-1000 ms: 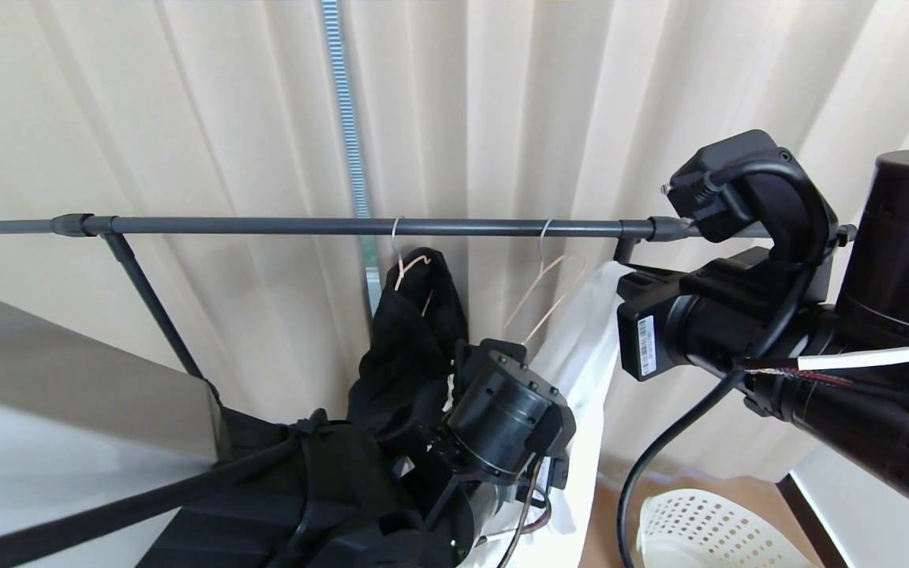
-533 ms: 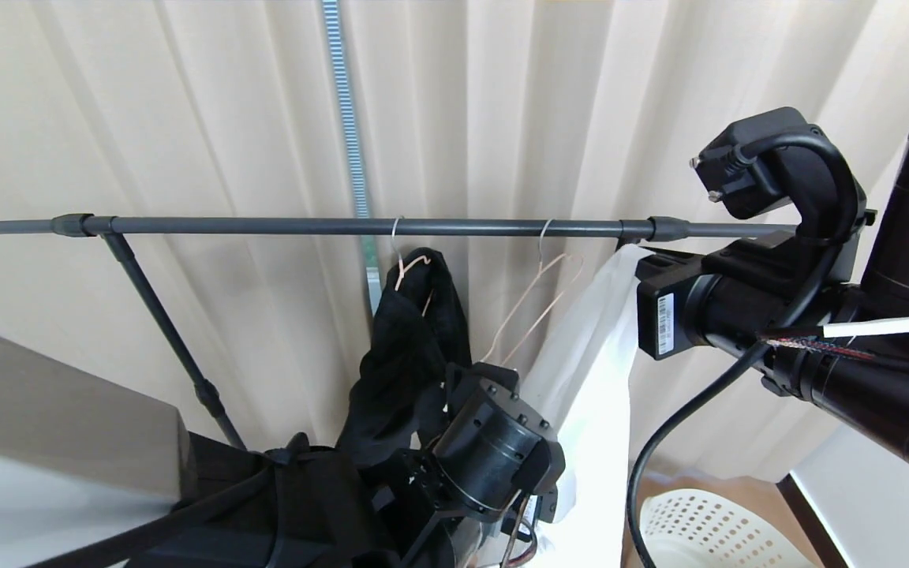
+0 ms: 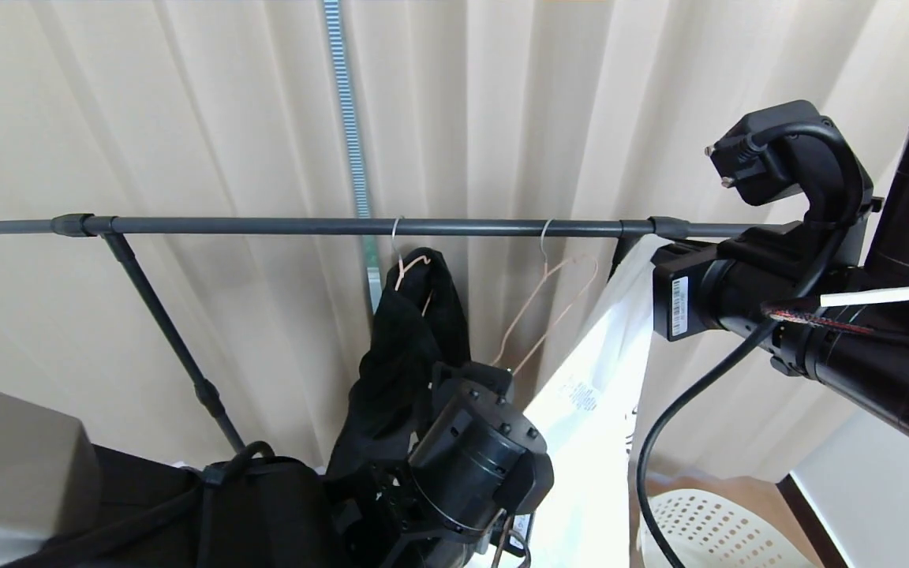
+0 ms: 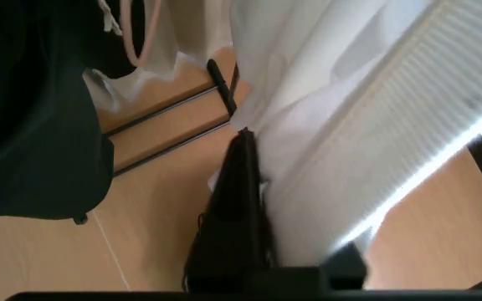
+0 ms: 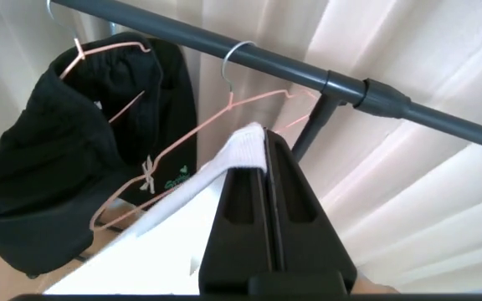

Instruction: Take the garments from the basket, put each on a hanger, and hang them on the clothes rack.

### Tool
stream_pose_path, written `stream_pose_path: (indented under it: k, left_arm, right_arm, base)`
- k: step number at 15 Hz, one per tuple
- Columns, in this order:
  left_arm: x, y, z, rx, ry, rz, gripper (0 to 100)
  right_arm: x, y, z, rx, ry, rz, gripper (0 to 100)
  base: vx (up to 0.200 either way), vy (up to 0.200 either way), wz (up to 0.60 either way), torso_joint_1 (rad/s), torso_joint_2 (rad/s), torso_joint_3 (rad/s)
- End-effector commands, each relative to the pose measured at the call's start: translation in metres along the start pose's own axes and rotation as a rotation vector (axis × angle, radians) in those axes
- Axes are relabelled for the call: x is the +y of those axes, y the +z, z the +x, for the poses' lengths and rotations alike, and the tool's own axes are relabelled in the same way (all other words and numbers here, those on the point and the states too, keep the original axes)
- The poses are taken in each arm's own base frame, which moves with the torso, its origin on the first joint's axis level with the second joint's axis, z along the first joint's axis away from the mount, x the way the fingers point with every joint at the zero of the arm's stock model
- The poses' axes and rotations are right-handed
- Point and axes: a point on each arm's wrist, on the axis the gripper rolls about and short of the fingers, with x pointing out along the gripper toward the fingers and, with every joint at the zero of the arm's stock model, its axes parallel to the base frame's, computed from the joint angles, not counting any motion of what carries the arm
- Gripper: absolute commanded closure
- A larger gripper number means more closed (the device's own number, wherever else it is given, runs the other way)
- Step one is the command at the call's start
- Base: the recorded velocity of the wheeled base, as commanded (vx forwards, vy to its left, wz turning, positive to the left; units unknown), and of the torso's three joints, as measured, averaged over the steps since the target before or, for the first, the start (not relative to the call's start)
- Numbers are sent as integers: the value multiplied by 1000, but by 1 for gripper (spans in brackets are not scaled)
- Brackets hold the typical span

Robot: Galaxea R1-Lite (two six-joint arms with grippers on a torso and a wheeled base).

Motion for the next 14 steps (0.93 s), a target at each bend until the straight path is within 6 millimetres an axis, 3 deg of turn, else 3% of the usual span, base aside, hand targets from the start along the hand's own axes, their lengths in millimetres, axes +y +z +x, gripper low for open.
stream_pose_path:
  k: [1,5,7,10,14]
  left_arm:
    - [14,12,-15,-44,9,-19,100]
    - [45,36,-49,-147,39,8,100]
    - [60,39,-55,-161,74,49,100]
    - [66,42,-59,-167,42,55,100]
    - [76,47,-60,-168,-2,118,100]
  right_arm:
    - [-4,1,0,-3,-10,-3,100]
    - [-10,-6,-10,46,-6,-100,100]
    - [-16,-10,-20,115,5,-148,100]
    - [-21,-15,-31,249,27,-225,100]
    - [-9,-11,-36,307,66,-148,100]
  base:
    - [0,0,0,0,0,0]
    - [0,0,0,0,0,0]
    - [0,0,0,0,0,0]
    - [0,0,0,0,0,0]
    - [0,0,0,0,0,0]
